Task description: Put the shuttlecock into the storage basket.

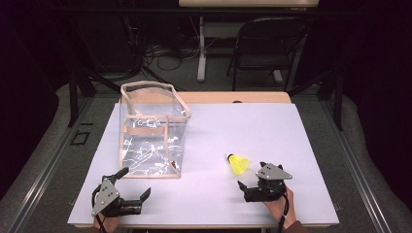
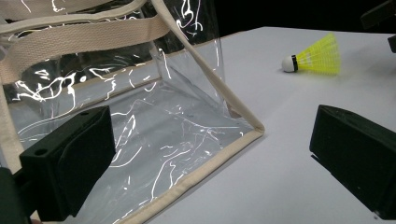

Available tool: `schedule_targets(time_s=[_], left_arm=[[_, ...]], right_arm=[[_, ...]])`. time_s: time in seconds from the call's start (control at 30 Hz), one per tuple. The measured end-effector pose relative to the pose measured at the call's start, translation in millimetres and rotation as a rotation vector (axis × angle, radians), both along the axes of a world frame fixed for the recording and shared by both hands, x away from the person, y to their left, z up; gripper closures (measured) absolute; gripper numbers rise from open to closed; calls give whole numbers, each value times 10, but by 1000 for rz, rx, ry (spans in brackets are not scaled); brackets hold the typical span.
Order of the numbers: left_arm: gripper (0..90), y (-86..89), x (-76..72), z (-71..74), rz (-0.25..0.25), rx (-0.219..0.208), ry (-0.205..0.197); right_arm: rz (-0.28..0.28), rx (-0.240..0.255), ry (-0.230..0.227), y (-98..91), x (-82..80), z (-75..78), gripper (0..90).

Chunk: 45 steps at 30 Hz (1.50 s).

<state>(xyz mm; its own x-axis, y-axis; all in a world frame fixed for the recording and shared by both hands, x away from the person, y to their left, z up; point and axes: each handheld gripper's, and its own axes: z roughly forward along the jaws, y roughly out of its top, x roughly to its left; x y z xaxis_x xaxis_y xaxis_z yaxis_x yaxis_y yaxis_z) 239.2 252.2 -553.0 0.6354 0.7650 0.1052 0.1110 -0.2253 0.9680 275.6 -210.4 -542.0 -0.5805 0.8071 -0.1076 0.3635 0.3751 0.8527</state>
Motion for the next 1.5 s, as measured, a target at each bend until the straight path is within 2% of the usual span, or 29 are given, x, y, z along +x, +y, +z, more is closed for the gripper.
schedule_targets(time_s=[0.57, 1.13, 1.5], left_arm=[[1, -1, 1, 1, -2, -1, -1], [0, 0, 1, 3, -4, -3, -2], [0, 1, 3, 2, -5, -2, -1]], right_arm=[[16, 1, 11, 59, 129, 1, 0], [20, 28, 40, -57, 332, 3, 0], [45, 5, 51, -42, 403, -13, 5]])
